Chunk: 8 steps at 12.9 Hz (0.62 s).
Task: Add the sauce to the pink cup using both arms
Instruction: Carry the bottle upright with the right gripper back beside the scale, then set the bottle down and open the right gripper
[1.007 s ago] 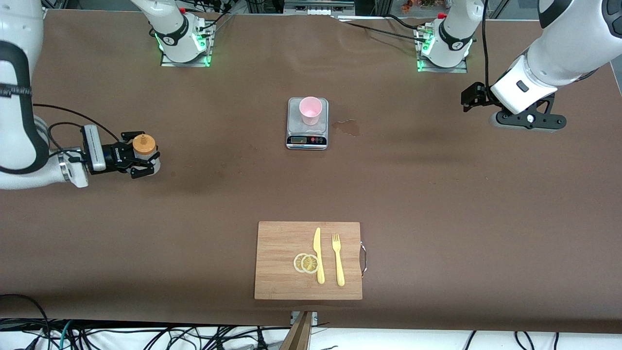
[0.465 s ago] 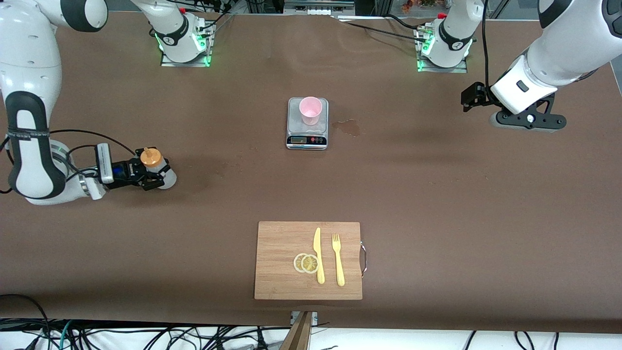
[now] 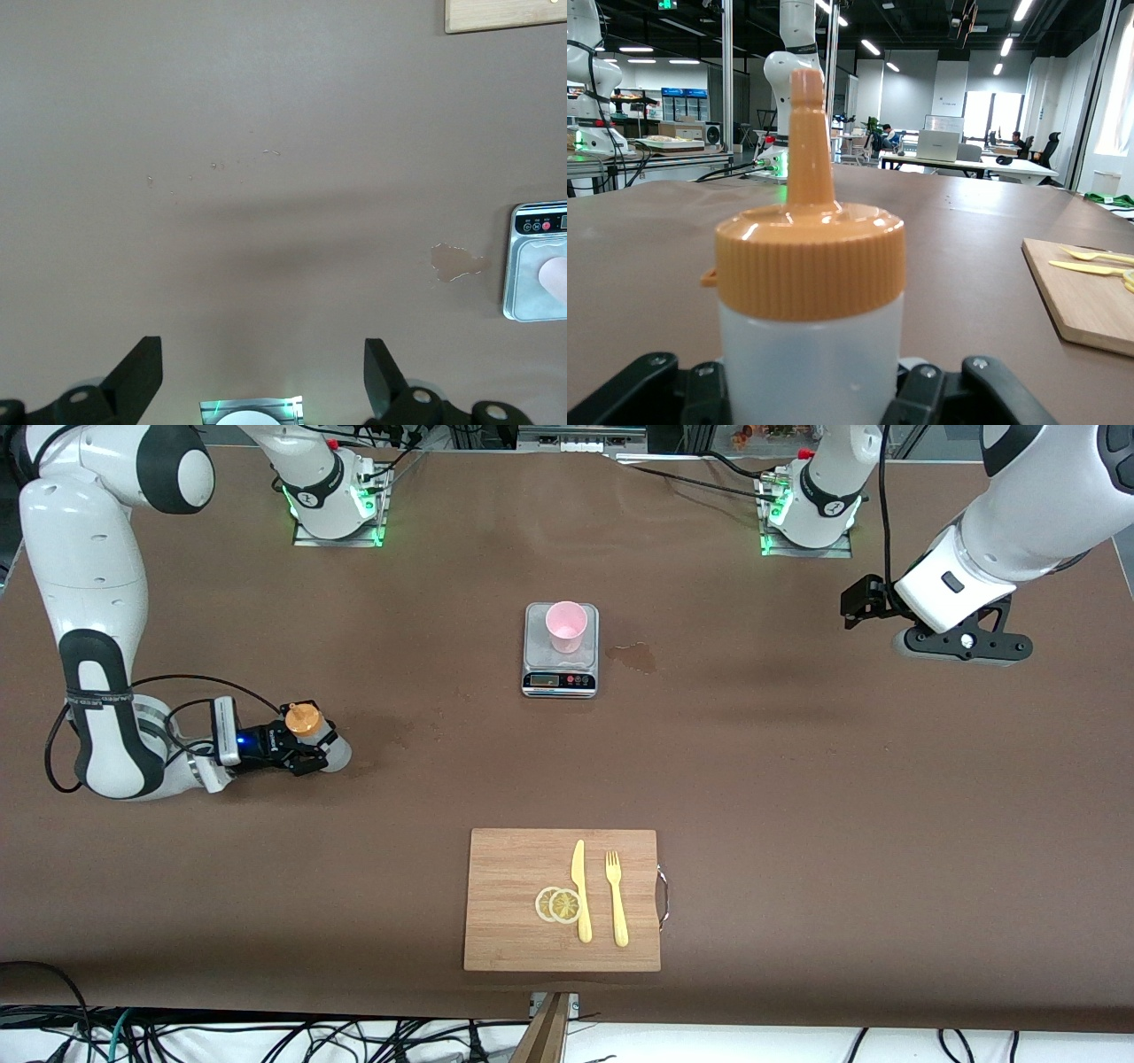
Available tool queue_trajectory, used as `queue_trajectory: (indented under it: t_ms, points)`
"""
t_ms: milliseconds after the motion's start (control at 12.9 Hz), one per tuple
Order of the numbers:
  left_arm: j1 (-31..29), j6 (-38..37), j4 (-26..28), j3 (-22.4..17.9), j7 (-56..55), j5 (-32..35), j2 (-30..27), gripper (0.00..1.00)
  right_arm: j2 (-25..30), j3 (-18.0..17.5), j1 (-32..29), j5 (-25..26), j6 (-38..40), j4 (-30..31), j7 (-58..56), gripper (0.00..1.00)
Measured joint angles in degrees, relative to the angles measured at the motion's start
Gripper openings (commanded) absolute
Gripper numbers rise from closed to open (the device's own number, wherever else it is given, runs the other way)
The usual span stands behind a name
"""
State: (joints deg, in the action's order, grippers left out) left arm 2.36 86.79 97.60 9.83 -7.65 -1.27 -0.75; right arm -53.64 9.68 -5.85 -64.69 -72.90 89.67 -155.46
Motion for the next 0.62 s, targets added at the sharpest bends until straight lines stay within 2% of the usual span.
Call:
queue_trajectory:
  t_ms: [232,310,387,465,542,620]
  points:
    - [0.0,0.0,0.0,0.0,0.0,0.0,0.0,1.0,-0.5,0.0,1.0,-2.3,0.0,-0.2,0.0,0.1]
    - [0.0,0.0,0.0,0.0,0.0,0.0,0.0,1.0,-1.0,0.0,1.4,-3.6,0.1,-0.2,0.0,0.16]
    - [0.0,0.0,0.0,0.0,0.0,0.0,0.0,1.0,-1.4,0.0,1.7,-4.8,0.5,-0.2,0.1,0.32]
    - [0.0,0.0,0.0,0.0,0.0,0.0,0.0,1.0,-1.7,-0.1,2.0,-5.7,0.6,-0.2,0.1,0.55]
    - [0.0,0.0,0.0,0.0,0.0,0.0,0.0,1.0,-1.9,-0.1,2.1,-6.6,0.7,-0.2,0.2,1.0]
    - [0.0,0.0,0.0,0.0,0.0,0.0,0.0,1.0,-2.3,-0.1,2.2,-7.4,0.7,-0.2,0.2,1.0]
